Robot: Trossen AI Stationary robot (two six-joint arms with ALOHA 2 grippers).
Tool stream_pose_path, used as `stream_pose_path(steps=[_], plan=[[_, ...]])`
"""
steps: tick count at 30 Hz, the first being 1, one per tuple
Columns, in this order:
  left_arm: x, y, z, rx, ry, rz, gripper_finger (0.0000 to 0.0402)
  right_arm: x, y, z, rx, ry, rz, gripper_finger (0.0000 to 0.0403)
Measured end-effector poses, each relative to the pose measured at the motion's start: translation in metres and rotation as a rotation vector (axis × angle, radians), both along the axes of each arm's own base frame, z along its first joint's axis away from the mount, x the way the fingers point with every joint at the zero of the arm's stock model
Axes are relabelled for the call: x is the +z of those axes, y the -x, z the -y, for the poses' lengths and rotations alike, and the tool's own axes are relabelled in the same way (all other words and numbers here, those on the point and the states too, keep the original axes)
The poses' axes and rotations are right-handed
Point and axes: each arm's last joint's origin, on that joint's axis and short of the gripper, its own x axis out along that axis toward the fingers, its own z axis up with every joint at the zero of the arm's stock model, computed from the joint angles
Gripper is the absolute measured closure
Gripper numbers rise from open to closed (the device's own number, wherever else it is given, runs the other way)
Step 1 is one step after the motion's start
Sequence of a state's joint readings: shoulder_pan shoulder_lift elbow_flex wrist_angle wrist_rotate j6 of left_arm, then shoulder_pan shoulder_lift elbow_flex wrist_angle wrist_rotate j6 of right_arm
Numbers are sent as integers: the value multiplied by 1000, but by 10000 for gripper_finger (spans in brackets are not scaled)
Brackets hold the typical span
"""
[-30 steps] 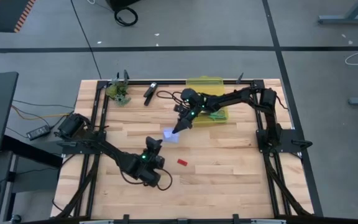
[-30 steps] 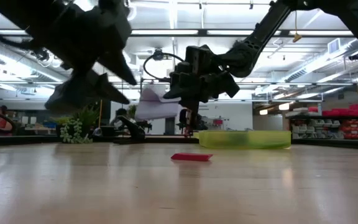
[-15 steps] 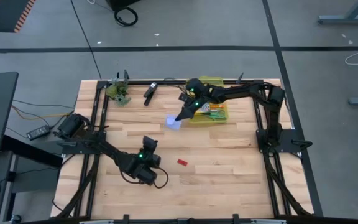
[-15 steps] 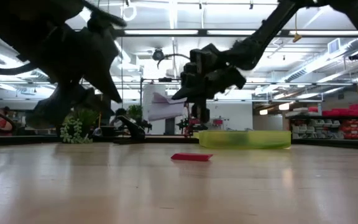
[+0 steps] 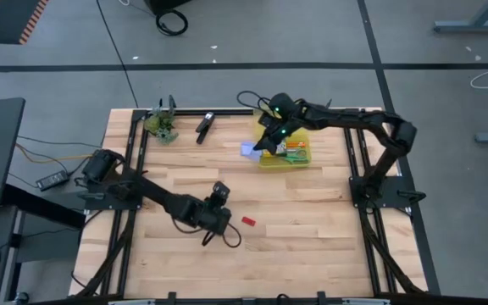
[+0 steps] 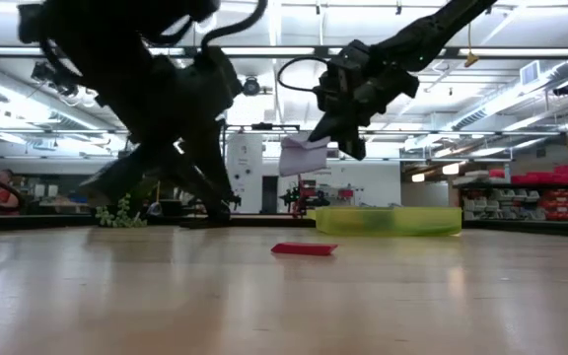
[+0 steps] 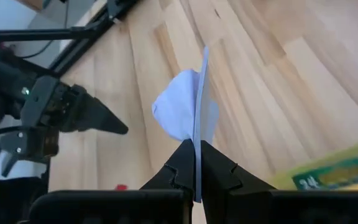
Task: Pack school essentials
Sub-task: Put the blue sticky notes into the yellow supply box
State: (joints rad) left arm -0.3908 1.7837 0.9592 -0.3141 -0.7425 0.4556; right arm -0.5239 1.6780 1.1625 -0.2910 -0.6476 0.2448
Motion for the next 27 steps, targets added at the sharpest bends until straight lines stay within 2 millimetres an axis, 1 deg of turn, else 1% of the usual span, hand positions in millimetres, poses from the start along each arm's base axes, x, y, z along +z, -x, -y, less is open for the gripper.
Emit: stream_pose_path(steps=[6, 12, 14, 18, 22, 27], plan=[[14, -3, -16, 16, 48, 18, 333, 0, 13, 9, -43, 33, -61, 383], [29, -2, -31, 33, 108, 62, 342, -6, 29, 22, -70, 13, -135, 383], [27, 4, -37, 37, 127, 62, 344, -6, 35, 25, -76, 7, -159, 383], [17, 14, -48, 53, 148, 84, 345, -8, 46, 29, -73, -8, -212, 383], [12, 22, -54, 46, 198, 118, 345, -12, 57, 33, -76, -35, -265, 383], [17, 28, -60, 11, 289, 193, 345, -10, 73, 36, -79, -78, -318, 383]])
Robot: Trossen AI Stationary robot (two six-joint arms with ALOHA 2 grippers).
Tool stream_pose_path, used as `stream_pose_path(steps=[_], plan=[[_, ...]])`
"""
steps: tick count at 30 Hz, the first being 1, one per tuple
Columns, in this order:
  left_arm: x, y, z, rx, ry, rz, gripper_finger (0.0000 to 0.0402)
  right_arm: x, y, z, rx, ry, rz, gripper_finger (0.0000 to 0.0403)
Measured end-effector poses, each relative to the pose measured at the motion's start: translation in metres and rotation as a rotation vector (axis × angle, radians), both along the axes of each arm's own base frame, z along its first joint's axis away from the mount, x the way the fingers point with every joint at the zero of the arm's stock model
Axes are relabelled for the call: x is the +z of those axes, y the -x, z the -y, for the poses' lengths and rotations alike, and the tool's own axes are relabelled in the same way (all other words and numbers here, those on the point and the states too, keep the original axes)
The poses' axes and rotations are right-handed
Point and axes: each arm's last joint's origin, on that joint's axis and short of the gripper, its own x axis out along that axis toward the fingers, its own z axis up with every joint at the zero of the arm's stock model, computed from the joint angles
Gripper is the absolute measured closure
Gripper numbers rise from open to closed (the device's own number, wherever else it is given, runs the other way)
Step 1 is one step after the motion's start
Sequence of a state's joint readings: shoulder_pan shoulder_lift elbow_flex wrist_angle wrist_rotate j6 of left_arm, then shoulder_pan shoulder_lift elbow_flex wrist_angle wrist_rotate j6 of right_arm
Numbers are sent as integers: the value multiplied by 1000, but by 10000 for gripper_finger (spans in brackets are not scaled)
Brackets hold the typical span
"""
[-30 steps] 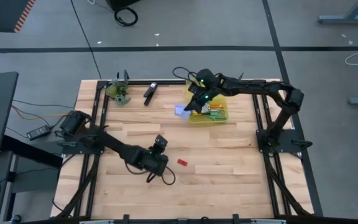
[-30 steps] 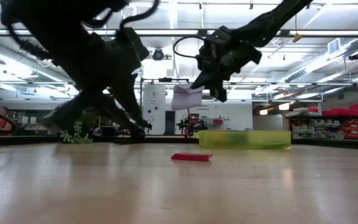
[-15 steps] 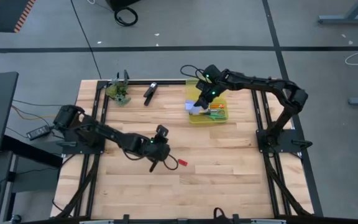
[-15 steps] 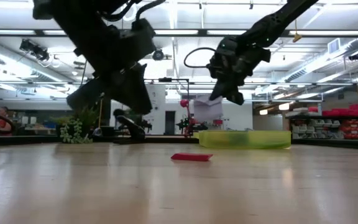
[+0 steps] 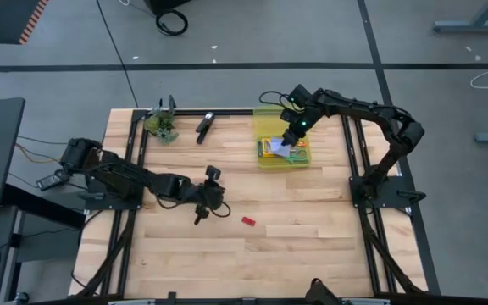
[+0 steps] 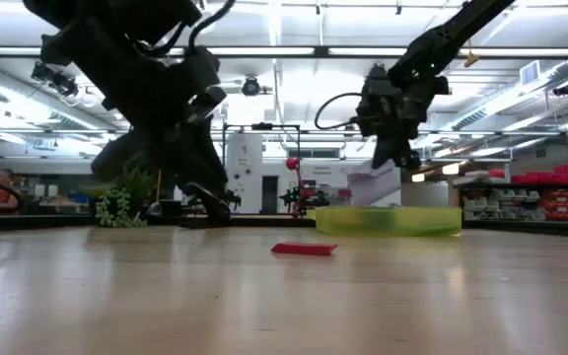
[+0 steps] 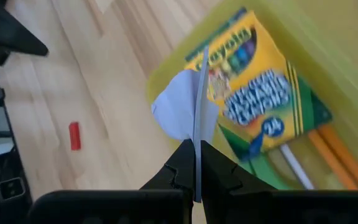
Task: Pack school essentials
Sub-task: Put the blue sticky notes into the yellow supply box
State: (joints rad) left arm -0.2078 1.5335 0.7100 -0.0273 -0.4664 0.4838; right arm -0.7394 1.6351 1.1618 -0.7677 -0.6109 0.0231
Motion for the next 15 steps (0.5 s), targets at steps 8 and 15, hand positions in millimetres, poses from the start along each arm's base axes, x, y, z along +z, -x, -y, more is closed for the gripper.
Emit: stream_pose_path(steps=[8, 15], plan=[[14, 16, -8, -18, 69, 157, 347, -2, 19, 2, -17, -75, -86, 383], [20, 38, -19, 11, 116, 269, 349, -3, 29, 2, 20, -99, -126, 383]])
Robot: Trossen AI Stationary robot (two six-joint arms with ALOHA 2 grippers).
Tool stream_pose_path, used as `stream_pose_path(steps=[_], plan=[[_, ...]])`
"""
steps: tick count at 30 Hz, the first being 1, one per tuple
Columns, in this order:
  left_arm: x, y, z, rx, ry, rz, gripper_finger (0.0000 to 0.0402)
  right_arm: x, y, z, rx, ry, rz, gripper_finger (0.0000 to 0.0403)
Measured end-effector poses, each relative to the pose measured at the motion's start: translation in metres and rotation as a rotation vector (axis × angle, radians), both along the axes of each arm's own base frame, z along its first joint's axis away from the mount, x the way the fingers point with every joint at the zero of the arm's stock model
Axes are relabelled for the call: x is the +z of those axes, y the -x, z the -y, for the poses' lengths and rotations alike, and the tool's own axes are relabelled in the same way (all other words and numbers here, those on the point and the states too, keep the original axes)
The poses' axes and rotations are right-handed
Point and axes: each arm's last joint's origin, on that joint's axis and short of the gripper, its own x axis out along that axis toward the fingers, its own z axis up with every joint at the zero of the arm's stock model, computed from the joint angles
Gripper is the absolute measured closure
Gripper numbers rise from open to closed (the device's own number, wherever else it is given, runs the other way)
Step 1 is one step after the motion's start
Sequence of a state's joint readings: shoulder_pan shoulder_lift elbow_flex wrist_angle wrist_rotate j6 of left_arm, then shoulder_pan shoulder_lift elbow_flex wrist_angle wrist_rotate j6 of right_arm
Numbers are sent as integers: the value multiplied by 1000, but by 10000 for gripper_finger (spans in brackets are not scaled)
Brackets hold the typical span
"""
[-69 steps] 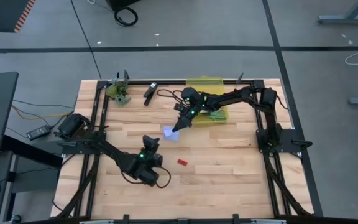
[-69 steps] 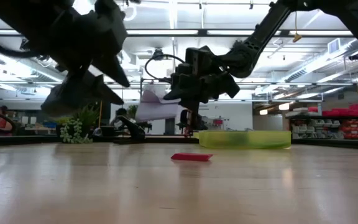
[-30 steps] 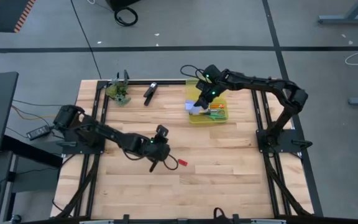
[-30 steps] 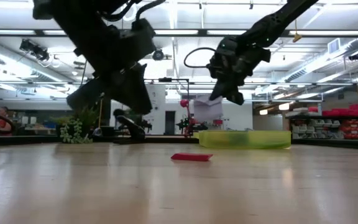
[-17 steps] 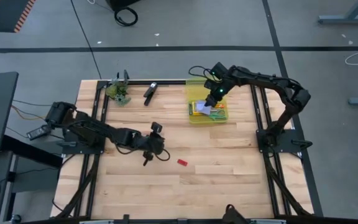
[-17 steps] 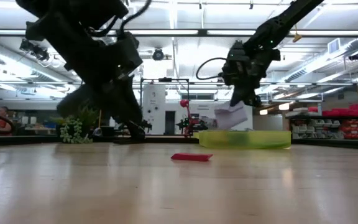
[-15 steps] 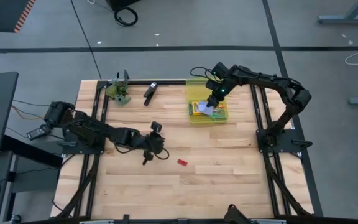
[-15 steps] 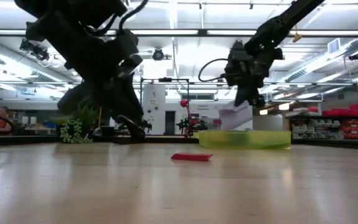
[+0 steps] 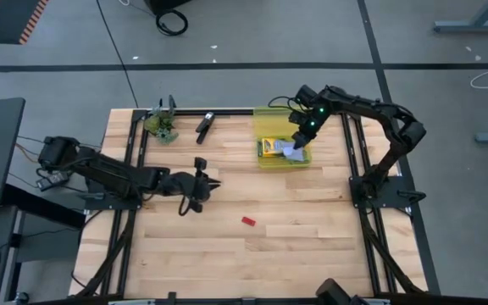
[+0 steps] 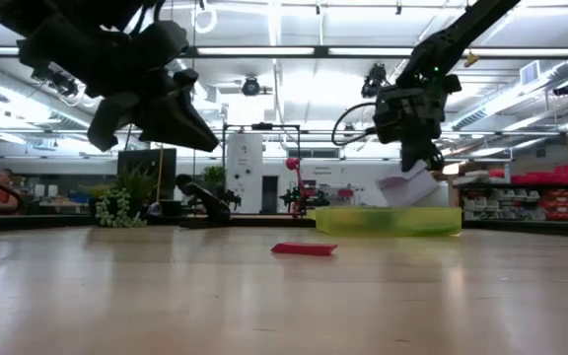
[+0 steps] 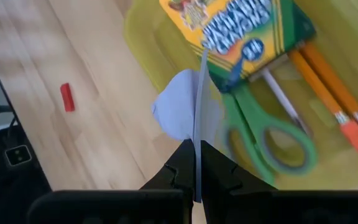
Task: Pack school essentials
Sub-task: Put the blue sticky notes into the yellow supply box
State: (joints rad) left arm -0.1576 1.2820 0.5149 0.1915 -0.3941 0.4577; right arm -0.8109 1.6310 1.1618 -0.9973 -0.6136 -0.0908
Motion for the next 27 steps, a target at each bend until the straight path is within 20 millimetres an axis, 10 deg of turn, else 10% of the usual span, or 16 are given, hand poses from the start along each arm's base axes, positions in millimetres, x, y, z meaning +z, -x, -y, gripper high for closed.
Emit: stream_pose_path(steps=[27], plan=[[4, 48, -6, -38, 97, 232, 352, -34, 19, 11, -54, -92, -36, 383]])
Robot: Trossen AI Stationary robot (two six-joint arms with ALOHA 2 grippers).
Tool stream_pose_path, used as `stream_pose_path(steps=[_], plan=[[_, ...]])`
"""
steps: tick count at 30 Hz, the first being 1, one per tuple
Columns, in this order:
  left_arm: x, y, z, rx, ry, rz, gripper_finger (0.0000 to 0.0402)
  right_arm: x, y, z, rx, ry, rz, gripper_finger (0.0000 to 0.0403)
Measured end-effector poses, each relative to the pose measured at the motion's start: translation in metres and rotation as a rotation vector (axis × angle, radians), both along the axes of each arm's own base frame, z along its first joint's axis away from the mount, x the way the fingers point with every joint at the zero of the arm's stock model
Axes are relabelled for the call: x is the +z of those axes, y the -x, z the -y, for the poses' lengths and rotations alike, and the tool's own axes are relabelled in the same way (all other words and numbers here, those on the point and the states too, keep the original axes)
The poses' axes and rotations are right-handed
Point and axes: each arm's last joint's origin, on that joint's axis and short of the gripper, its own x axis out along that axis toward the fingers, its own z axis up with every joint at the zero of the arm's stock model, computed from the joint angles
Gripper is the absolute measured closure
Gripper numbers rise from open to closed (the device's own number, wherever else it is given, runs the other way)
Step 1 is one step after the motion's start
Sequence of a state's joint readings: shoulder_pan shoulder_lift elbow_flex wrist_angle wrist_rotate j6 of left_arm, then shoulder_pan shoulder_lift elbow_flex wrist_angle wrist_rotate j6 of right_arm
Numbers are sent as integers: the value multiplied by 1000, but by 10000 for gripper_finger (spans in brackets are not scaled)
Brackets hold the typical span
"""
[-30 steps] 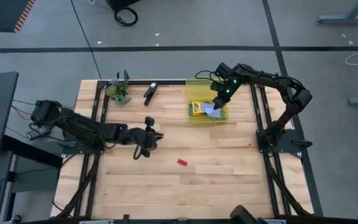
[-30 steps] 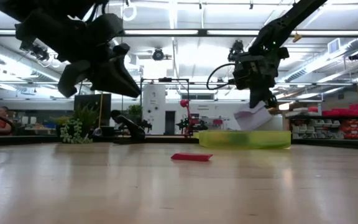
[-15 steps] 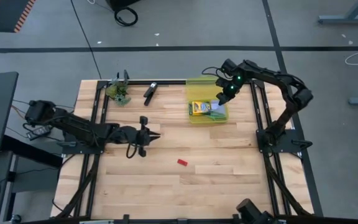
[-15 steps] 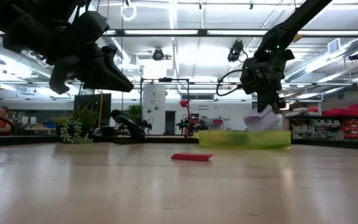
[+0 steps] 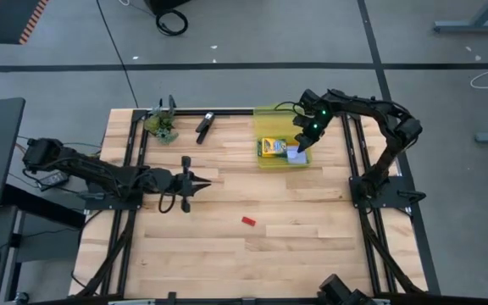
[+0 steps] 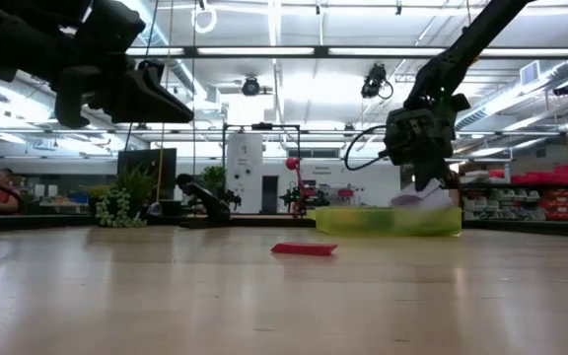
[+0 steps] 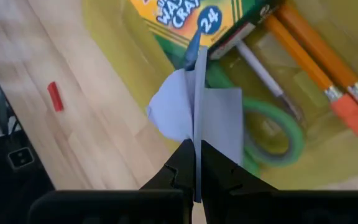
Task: Pack school essentials
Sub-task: Put the blue sticky notes into the yellow supply box
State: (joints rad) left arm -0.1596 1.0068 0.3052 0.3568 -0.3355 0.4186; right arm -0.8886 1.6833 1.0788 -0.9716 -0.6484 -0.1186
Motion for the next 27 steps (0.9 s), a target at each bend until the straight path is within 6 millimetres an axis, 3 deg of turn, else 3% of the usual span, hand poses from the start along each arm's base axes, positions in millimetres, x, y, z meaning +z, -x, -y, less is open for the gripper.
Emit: stream_pose_path(steps=[10, 21, 27], plan=[[-1, 0, 0, 3, 10, 3, 354, -11, 2, 1, -1, 100, -65, 369], [0, 0, 0, 2, 7, 3, 354, 11, -8, 10, 26, 209, -93, 238], [-1, 0, 0, 2, 6, 3, 359, 20, -15, 10, 52, 335, -209, 188]])
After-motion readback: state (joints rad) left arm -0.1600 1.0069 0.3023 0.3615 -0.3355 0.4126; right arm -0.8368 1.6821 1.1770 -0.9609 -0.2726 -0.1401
